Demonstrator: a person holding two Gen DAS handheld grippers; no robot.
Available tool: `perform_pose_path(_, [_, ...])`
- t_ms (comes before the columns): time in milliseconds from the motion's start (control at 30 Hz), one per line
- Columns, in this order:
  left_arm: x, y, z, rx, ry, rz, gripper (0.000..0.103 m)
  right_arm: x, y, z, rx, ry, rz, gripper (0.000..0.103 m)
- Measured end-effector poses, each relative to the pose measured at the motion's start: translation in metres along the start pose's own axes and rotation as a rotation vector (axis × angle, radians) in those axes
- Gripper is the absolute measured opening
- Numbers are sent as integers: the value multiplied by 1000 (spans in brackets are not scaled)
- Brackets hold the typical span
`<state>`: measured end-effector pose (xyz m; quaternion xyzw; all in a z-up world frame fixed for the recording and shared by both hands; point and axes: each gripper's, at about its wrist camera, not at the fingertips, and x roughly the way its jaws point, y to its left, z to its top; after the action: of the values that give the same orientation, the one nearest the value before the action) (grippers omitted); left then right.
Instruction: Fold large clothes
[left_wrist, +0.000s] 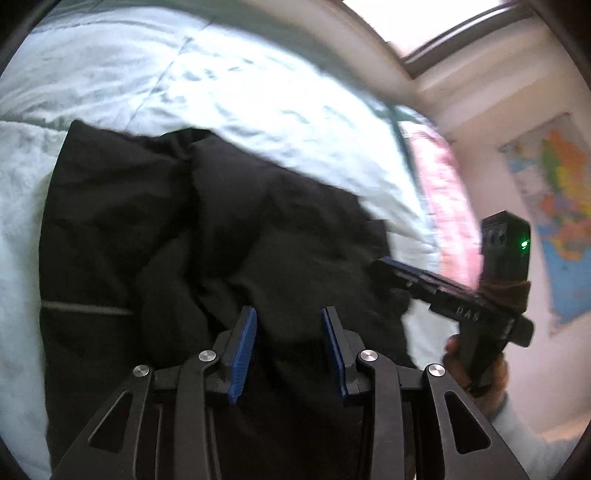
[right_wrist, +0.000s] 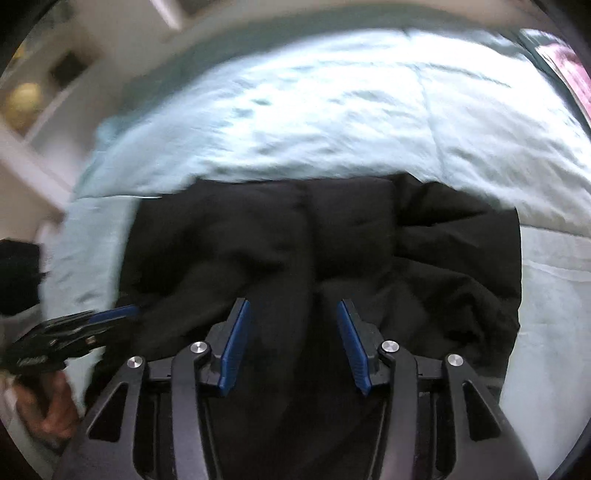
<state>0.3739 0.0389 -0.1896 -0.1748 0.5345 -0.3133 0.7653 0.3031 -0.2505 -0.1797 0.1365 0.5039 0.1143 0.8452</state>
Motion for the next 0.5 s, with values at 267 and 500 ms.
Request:
perform_pose_path(267, [65, 33, -40, -71, 140, 148, 37, 55, 36, -69, -133, 171, -124, 60])
perform_pose_path(500, [33, 13, -45, -29, 131, 94, 38, 44, 26, -71, -47, 145, -86, 63])
